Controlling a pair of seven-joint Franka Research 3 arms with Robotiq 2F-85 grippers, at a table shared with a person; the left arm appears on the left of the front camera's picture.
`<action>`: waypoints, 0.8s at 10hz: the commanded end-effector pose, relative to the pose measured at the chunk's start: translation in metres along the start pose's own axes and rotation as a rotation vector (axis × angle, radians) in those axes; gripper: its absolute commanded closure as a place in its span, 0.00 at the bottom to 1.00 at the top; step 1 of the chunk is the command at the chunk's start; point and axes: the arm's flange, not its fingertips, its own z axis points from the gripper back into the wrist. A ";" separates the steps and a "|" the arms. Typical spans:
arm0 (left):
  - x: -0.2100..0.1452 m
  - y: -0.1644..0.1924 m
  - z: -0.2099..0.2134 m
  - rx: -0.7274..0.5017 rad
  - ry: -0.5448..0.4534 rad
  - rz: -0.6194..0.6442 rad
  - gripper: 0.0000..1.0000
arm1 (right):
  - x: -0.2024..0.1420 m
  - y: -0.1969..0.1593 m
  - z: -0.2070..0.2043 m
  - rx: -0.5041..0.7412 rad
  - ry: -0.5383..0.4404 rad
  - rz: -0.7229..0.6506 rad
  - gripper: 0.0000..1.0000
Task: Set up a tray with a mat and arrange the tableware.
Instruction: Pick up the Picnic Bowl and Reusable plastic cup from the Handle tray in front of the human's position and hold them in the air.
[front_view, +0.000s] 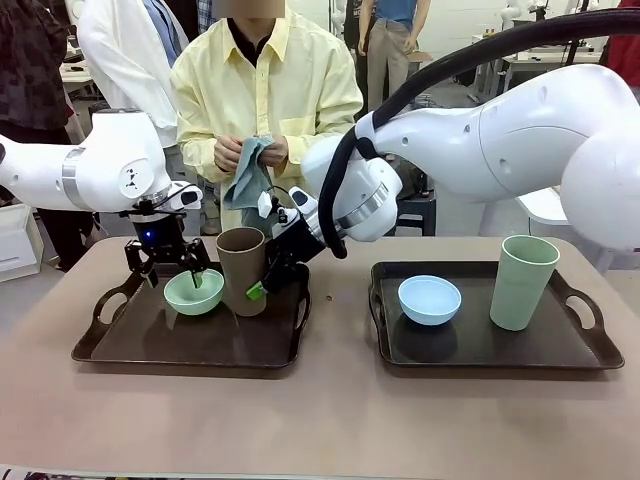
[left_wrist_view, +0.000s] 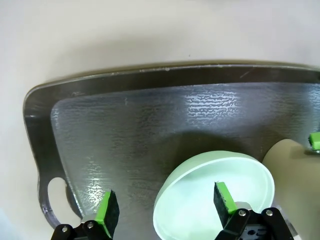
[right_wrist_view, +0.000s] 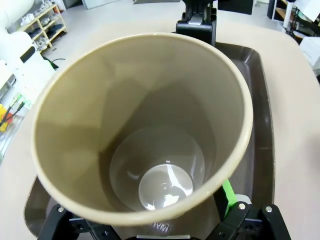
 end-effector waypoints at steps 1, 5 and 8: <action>-0.008 0.001 0.002 0.002 0.002 0.003 0.00 | 0.007 -0.008 -0.004 0.019 0.016 -0.013 0.00; -0.013 -0.002 0.000 -0.003 0.003 -0.004 0.00 | 0.013 -0.016 -0.015 0.007 0.009 -0.018 0.00; -0.011 -0.002 -0.002 -0.010 0.017 0.001 0.14 | 0.012 -0.020 -0.019 0.025 -0.009 0.005 0.60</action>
